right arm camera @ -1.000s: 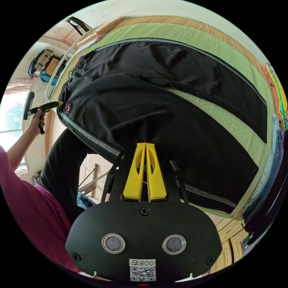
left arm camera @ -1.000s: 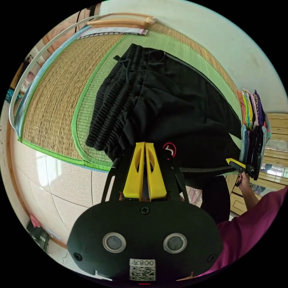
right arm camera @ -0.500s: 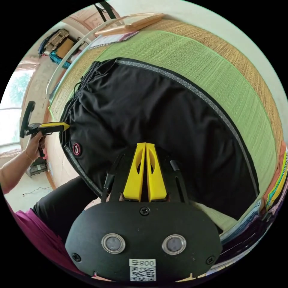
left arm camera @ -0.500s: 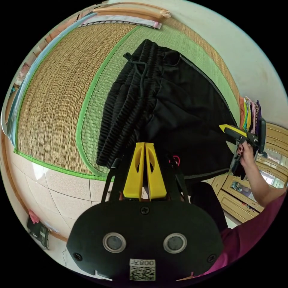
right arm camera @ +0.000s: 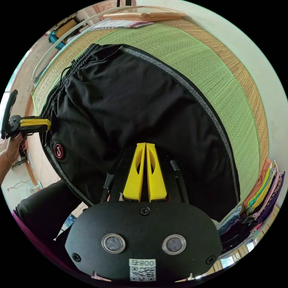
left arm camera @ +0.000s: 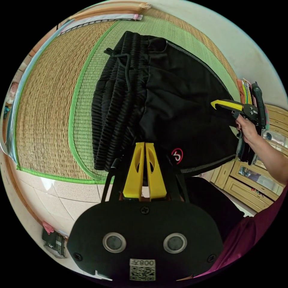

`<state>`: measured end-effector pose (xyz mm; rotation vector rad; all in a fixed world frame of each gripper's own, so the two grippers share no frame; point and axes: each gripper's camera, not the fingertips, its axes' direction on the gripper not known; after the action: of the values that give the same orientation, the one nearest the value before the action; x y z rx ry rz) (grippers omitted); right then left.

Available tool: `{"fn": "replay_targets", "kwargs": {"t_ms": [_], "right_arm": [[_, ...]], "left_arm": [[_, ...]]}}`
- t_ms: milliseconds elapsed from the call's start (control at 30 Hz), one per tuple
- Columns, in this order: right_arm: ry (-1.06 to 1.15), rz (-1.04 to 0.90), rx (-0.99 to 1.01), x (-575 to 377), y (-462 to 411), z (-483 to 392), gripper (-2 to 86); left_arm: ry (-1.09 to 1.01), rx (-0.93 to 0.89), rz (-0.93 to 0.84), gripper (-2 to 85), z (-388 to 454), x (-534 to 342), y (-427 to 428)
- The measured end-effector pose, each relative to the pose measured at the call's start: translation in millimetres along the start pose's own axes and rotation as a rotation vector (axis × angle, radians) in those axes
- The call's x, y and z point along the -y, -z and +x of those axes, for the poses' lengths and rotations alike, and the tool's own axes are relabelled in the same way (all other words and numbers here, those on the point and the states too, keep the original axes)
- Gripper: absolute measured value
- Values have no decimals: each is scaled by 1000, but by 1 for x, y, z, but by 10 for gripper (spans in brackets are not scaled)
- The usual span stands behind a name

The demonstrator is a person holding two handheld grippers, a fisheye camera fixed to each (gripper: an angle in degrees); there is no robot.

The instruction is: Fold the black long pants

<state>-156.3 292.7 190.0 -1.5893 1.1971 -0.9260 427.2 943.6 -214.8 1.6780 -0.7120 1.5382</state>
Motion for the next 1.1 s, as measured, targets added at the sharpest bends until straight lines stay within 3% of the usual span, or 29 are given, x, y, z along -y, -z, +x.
{"fn": "replay_targets", "kwargs": {"t_ms": [333,900,1100], "right_arm": [[-17,33,3,10,18,-2,0],[-152,18,127,18,32,49,0],[-165,14,154,5,29,61,0]], "left_arm": [[-2,15,31,3,2,10,8],[-18,41,-98,0,2,48,31],[-39,-34,58,0,15,60,83]]}}
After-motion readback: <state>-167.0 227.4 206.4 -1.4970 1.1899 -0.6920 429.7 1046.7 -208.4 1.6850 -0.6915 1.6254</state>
